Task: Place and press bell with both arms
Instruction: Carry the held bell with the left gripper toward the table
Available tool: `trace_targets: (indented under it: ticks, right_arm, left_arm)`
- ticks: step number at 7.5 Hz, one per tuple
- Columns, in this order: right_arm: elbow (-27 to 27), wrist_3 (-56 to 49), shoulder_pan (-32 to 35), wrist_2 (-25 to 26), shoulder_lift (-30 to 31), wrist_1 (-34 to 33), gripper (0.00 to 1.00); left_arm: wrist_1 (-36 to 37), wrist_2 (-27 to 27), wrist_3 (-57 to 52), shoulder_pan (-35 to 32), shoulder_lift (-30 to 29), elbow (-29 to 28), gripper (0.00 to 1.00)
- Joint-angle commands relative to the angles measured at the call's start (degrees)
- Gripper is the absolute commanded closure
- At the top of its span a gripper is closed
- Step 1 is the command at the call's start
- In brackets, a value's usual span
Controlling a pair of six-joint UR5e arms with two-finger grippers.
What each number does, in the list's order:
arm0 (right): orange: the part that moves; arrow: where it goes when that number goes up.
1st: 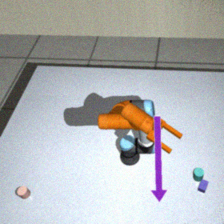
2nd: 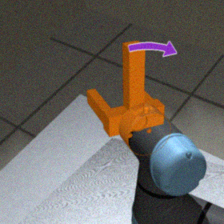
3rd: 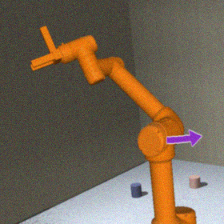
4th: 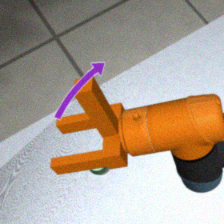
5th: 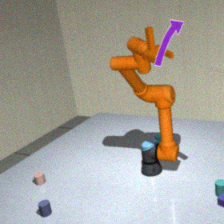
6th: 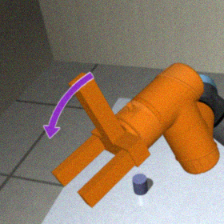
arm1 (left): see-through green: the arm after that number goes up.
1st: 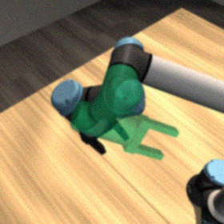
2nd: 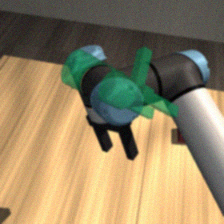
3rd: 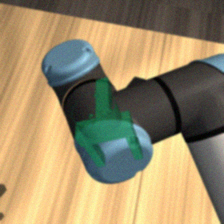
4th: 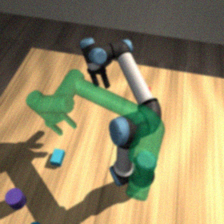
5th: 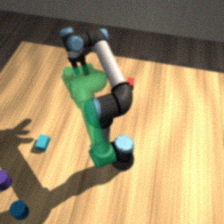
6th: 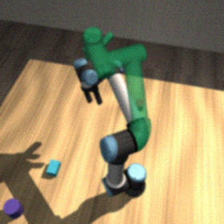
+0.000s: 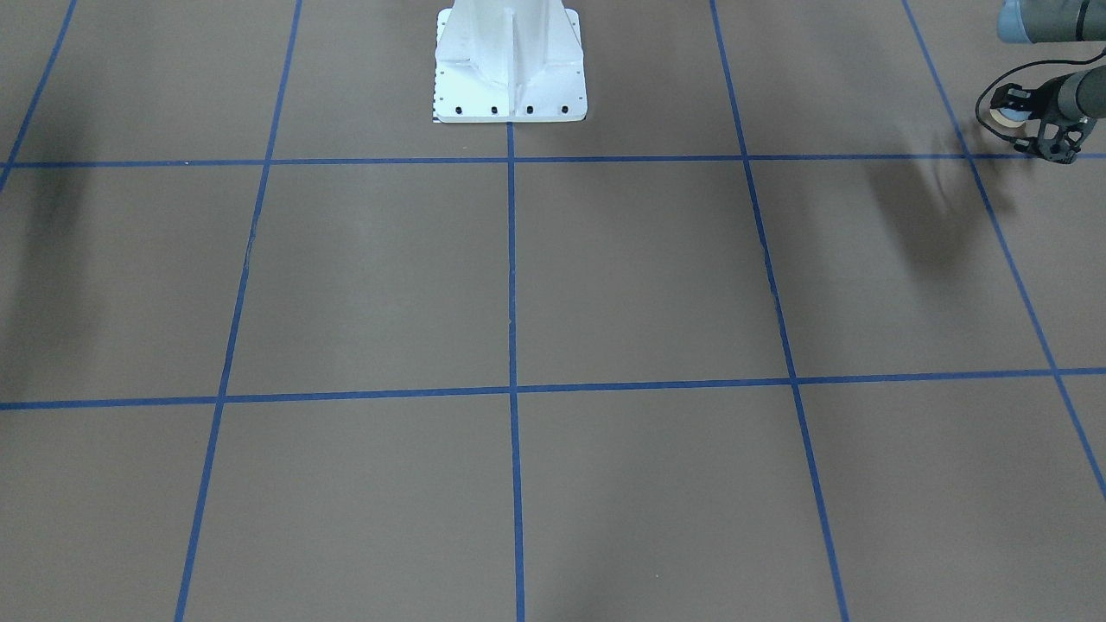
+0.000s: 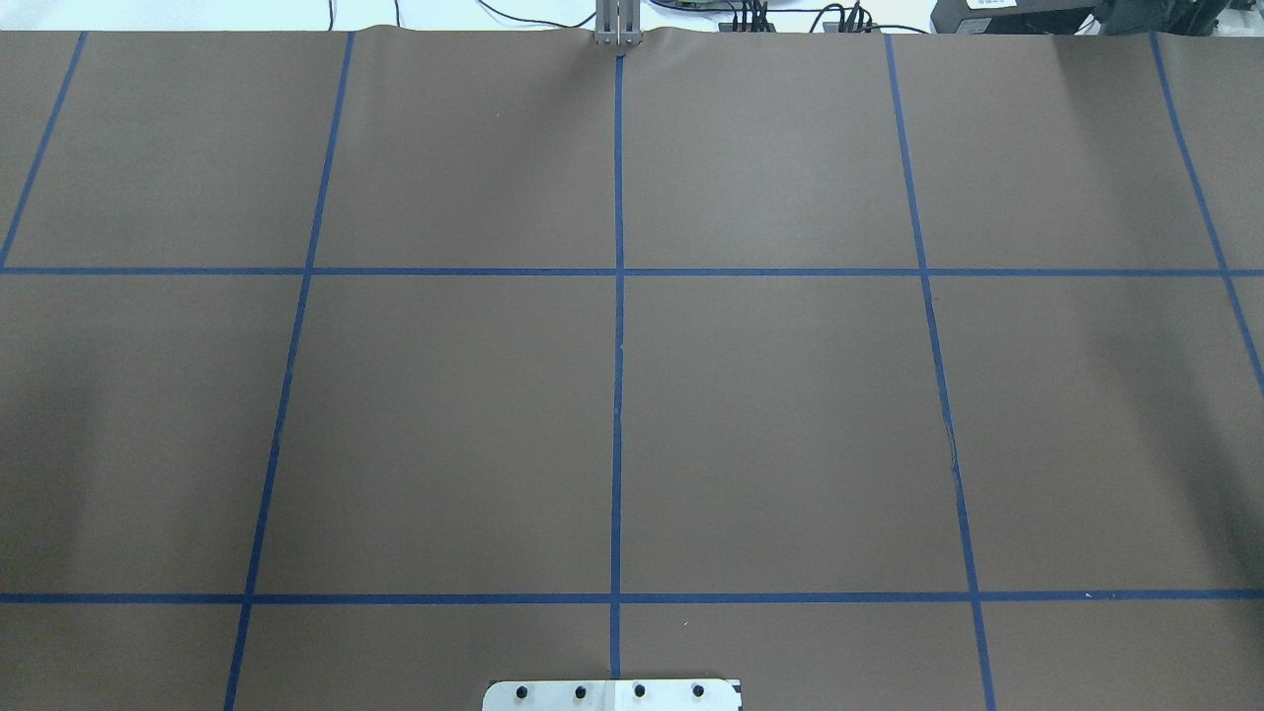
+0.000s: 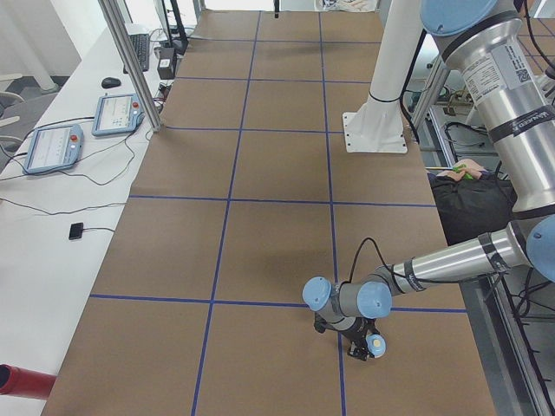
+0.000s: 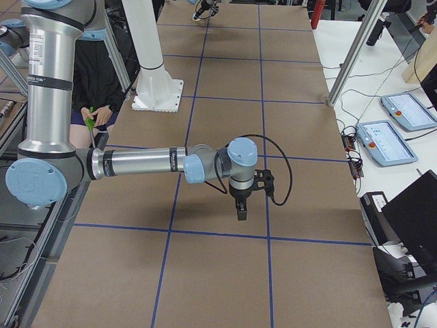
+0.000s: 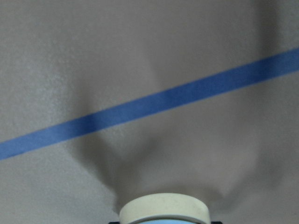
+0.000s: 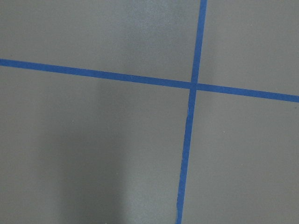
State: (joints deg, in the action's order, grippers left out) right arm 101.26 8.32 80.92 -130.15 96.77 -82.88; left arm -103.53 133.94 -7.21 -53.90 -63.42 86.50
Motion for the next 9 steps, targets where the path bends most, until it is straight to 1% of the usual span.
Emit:
trace_targets:
  ticks: [1, 2, 4, 5, 6, 7, 8, 9]
  right_arm:
    - [0.1, 0.0, 0.0, 0.0, 0.0, 0.0, 0.00]
    - [0.2, 0.0, 0.0, 0.0, 0.0, 0.0, 0.00]
    - [0.1, 0.0, 0.0, 0.1, 0.0, 0.0, 0.00]
    - [0.1, 0.0, 0.0, 0.1, 0.0, 0.0, 0.00]
    - [0.1, 0.1, 0.0, 0.1, 0.0, 0.0, 0.00]
    - [0.1, 0.1, 0.0, 0.1, 0.0, 0.0, 0.00]
    - [0.1, 0.1, 0.0, 0.1, 0.0, 0.0, 0.00]
    - [0.0, 0.1, 0.0, 0.1, 0.0, 0.0, 0.00]
  left_arm:
    - [-2.5, 0.1, -0.2, 0.0, 0.5, 0.2, 0.83]
    - [-2.5, 0.1, 0.0, -0.2, 0.6, 1.5, 0.83]
    - [-1.9, 0.2, 0.4, -0.8, 0.9, 6.1, 0.83]
    - [-1.6, 0.8, 1.1, -0.8, 0.9, 8.2, 0.83]
    - [-0.8, 2.6, 3.0, -0.8, 0.8, 10.2, 0.83]
    - [0.9, 2.8, 4.4, -0.8, 0.0, 12.9, 0.83]
    - [5.0, 2.9, 6.1, -0.7, -0.9, 17.1, 0.83]
    - [10.3, 2.9, 7.4, -0.8, -3.1, 21.3, 0.83]
